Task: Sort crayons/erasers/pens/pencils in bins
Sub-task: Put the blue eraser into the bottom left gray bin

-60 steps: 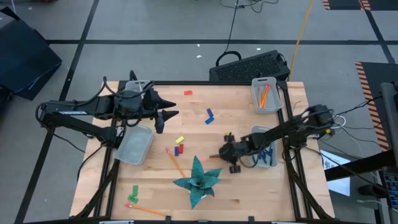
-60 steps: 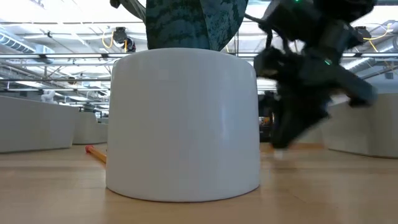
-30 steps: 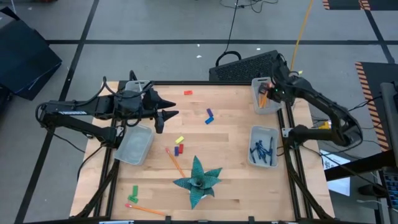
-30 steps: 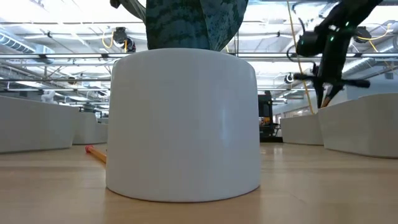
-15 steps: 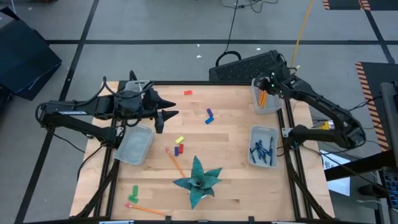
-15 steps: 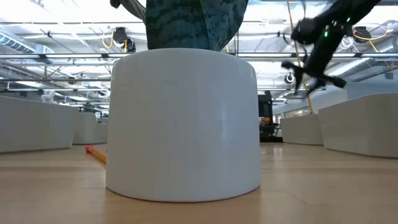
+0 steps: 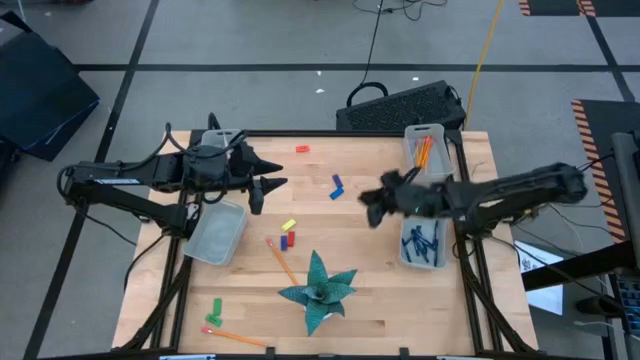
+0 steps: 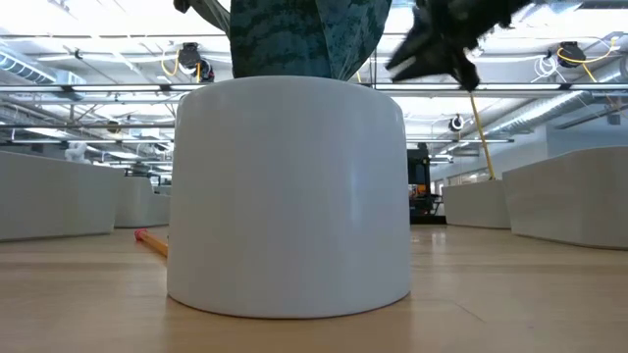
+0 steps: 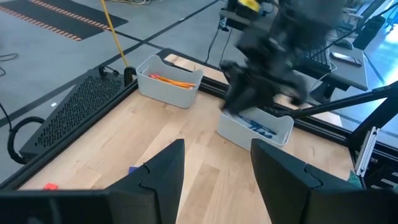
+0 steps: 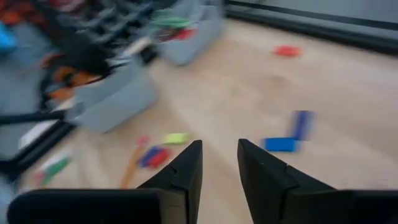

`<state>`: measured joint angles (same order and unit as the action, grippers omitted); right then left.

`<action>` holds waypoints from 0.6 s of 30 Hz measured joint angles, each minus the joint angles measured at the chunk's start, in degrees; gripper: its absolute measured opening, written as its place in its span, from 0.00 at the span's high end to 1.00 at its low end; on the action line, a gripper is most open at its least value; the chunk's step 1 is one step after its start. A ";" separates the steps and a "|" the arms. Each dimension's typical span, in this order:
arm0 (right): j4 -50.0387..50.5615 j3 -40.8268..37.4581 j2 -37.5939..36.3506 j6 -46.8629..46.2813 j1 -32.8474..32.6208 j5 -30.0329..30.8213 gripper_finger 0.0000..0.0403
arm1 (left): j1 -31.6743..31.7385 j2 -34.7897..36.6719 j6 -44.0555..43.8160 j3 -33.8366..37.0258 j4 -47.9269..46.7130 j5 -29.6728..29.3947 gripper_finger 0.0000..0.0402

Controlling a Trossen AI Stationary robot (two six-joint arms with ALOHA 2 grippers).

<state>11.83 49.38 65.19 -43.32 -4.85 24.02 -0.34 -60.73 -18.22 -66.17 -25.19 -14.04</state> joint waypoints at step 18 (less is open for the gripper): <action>18.64 29.21 29.31 33.15 6.66 -20.35 0.64 | -4.48 0.00 -15.04 0.00 -13.69 2.65 0.54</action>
<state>30.47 78.59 94.50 -10.17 1.80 3.67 -4.81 -60.73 -33.25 -66.17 -38.88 -11.40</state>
